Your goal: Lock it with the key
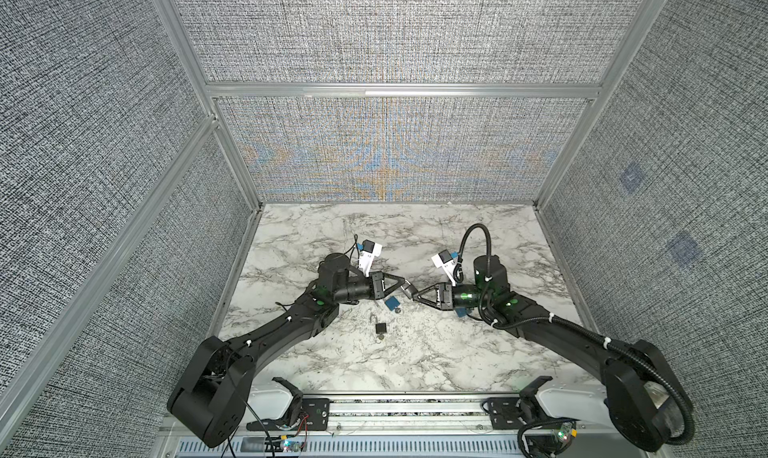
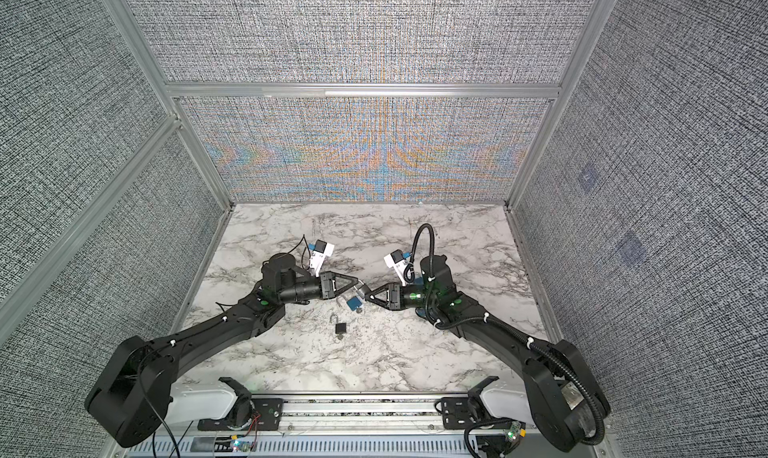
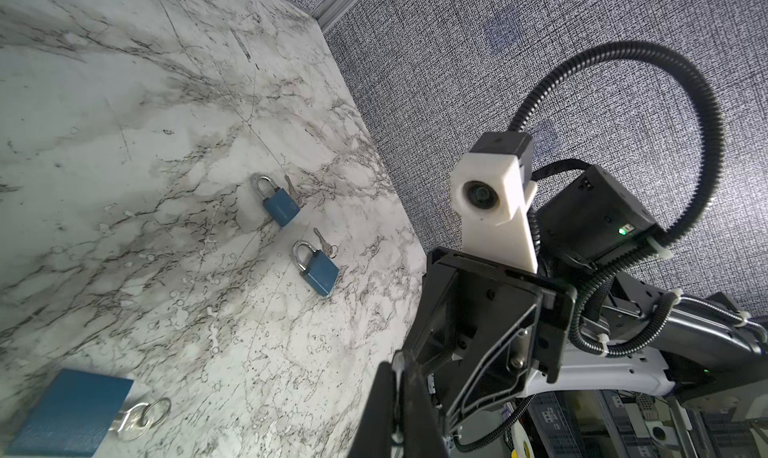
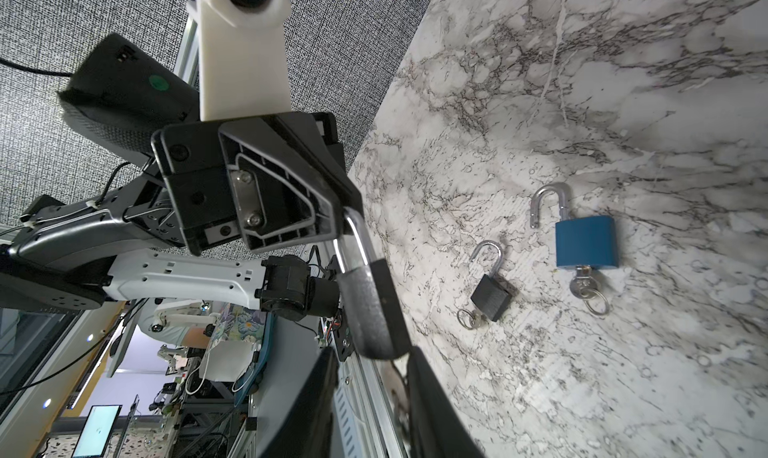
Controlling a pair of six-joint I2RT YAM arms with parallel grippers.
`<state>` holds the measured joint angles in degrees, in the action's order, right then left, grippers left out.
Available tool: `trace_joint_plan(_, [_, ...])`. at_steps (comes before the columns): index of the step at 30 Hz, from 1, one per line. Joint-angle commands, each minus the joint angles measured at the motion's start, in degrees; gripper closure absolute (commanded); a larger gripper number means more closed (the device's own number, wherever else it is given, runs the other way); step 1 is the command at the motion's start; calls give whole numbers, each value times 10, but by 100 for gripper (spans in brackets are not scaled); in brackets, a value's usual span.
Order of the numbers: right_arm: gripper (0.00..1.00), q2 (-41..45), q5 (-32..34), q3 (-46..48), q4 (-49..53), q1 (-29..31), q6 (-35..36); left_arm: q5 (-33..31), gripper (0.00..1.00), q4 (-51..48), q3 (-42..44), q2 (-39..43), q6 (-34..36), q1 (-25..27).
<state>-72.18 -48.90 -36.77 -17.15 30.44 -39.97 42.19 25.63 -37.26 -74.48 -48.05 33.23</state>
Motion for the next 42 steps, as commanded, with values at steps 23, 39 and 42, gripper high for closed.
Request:
trace_joint_plan(23, [100, 27, -3, 42, -29, 2, -23, -18, 100, 8, -12, 13, -2, -11])
trace_joint_plan(39, [100, 34, 0, 51, -12, 2, -21, -5, 100, 37, -4, 23, -22, -28])
trace_joint_plan(42, [100, 35, -1, 52, -10, 2, -20, -1, 100, 49, 1, 20, -29, -30])
